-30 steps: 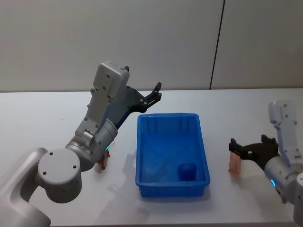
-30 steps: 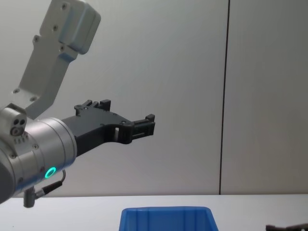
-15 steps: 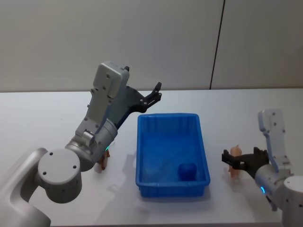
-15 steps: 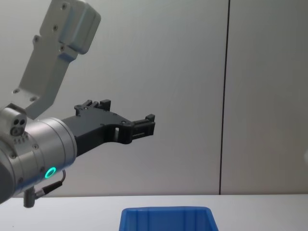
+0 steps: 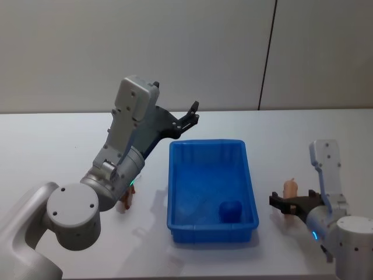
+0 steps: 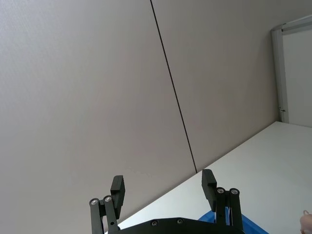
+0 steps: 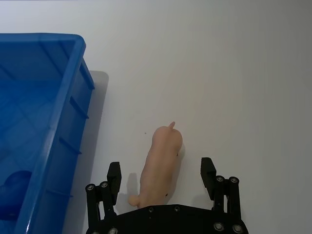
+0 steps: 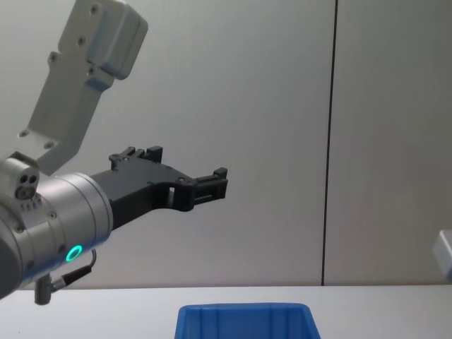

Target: Pick up the two dolls from the table and place them into the box.

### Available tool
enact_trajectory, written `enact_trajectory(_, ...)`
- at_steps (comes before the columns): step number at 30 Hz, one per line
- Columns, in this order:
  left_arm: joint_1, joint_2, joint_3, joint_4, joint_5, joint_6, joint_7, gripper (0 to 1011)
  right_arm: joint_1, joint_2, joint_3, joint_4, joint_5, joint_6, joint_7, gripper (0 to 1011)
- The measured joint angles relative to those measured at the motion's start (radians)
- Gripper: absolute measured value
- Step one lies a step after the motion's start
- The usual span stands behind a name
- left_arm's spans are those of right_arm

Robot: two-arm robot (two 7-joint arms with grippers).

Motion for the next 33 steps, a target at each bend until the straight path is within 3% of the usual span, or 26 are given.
enact_trajectory(15, 0.0, 0.0, 0.0, 0.0, 0.0, 0.0, 0.0, 1001, 0.036, -0.029, 0.01, 0.072, 0.02, 0.016, -0.004, 1001)
enact_trajectory(22, 0.0, 0.0, 0.0, 0.0, 0.0, 0.0, 0.0, 1001, 0.048, -0.035, 0.015, 0.094, 0.027, 0.016, 0.008, 868)
enact_trajectory(33, 0.0, 0.0, 0.0, 0.0, 0.0, 0.0, 0.0, 1001, 0.057, -0.038, 0.024, 0.106, 0.031, 0.015, 0.029, 534)
